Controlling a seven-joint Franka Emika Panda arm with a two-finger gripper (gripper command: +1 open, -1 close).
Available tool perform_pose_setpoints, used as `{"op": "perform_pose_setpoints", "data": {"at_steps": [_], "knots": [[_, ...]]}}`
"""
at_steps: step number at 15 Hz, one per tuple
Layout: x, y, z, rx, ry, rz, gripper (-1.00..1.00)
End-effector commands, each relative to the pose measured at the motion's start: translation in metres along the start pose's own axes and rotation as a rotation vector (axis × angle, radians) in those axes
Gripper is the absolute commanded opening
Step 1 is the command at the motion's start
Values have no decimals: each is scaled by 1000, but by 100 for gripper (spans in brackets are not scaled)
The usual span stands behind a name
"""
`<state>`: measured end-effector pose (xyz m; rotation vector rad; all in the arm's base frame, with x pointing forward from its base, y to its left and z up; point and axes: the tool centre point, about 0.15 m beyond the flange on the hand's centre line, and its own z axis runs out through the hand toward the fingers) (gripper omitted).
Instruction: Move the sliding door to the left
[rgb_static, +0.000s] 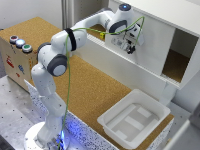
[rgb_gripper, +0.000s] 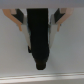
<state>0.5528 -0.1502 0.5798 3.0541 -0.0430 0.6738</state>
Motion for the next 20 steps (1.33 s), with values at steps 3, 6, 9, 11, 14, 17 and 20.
{"op": "perform_pose_setpoints", "data": {"at_steps": [3, 6, 9, 11, 14, 17, 20], "knots": [[-12, -62, 22, -142, 57, 93, -100], [-13, -83, 24, -169, 51, 142, -100], [-12, -103, 23, -193, 55, 179, -100], [-11, -114, 21, -208, 57, 190, -100], [-14, -133, 17, -216, 56, 189, -100], [-22, -158, 13, -212, 48, 173, -100], [-29, -182, 9, -201, 46, 158, -100]]}}
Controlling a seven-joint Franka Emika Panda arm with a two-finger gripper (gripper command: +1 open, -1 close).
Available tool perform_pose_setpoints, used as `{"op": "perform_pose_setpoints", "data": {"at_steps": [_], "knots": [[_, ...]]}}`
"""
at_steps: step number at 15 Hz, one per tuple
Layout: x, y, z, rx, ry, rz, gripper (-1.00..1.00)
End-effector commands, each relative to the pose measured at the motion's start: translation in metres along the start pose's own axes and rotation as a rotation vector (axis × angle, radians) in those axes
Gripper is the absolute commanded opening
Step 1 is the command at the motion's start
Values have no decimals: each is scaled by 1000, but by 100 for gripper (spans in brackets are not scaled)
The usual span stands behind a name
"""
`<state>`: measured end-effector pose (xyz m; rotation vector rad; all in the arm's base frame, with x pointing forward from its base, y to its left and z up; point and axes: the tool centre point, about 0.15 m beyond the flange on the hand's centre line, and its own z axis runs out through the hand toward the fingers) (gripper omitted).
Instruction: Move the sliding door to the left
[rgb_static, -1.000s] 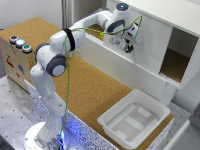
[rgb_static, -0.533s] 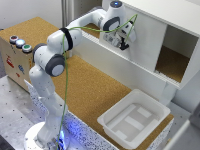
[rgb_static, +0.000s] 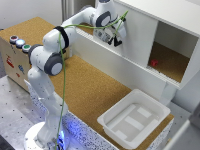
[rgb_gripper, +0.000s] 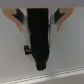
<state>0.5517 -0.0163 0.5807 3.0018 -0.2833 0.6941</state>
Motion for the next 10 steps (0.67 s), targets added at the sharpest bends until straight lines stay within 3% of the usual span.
{"op": "perform_pose_setpoints", "data": {"at_steps": [1, 10], "knots": [[-36, -53, 7, -127, 35, 7, -100], [-50, -115, -10, -48, 44, -37, -100]]}}
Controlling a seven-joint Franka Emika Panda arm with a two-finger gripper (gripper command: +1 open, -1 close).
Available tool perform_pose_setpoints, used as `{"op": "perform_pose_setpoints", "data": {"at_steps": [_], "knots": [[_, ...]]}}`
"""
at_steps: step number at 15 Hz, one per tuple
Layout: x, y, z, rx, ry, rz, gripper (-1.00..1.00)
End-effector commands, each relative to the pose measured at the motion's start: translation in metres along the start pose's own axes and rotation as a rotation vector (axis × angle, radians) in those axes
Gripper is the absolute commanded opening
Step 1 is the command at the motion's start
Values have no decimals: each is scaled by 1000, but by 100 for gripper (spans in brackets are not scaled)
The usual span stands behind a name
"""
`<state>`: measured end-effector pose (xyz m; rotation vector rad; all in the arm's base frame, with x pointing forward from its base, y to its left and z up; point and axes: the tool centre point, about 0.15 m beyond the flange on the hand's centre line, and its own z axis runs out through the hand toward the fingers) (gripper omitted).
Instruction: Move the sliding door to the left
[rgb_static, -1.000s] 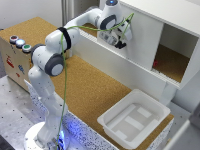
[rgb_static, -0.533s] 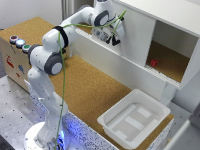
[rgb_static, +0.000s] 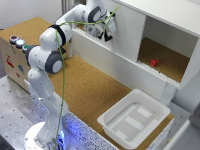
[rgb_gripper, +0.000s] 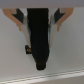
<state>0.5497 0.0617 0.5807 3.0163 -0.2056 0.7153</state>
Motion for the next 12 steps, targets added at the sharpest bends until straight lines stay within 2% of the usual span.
{"op": "perform_pose_setpoints", "data": {"at_steps": [1, 7, 8, 12], "knots": [[-34, -47, -3, -64, 33, 0, -100], [-41, -71, -14, -10, 53, -12, -100], [-45, -78, -16, 21, 49, -25, -100], [-52, -95, -21, 57, 44, -53, -100]]}}
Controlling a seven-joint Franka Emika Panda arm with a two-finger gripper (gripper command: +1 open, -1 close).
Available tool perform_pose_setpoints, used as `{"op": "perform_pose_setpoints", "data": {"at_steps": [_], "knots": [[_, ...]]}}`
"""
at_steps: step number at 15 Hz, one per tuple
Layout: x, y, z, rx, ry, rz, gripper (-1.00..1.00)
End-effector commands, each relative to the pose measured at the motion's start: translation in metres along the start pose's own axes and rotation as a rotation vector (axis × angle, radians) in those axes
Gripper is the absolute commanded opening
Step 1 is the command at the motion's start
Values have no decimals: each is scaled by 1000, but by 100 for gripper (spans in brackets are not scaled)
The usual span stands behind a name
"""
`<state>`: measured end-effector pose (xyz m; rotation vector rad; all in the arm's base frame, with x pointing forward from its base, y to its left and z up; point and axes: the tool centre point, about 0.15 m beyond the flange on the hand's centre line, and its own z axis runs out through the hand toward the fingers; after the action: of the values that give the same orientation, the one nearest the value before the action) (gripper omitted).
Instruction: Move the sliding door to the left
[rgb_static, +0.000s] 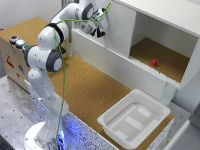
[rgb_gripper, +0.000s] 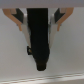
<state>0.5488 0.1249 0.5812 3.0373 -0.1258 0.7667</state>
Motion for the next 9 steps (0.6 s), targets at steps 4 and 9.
{"op": "perform_pose_setpoints", "data": {"at_steps": [4, 9], "knots": [[-49, -50, -24, 40, 21, -46, -100], [-46, -44, -32, 36, 17, -9, 100]]}}
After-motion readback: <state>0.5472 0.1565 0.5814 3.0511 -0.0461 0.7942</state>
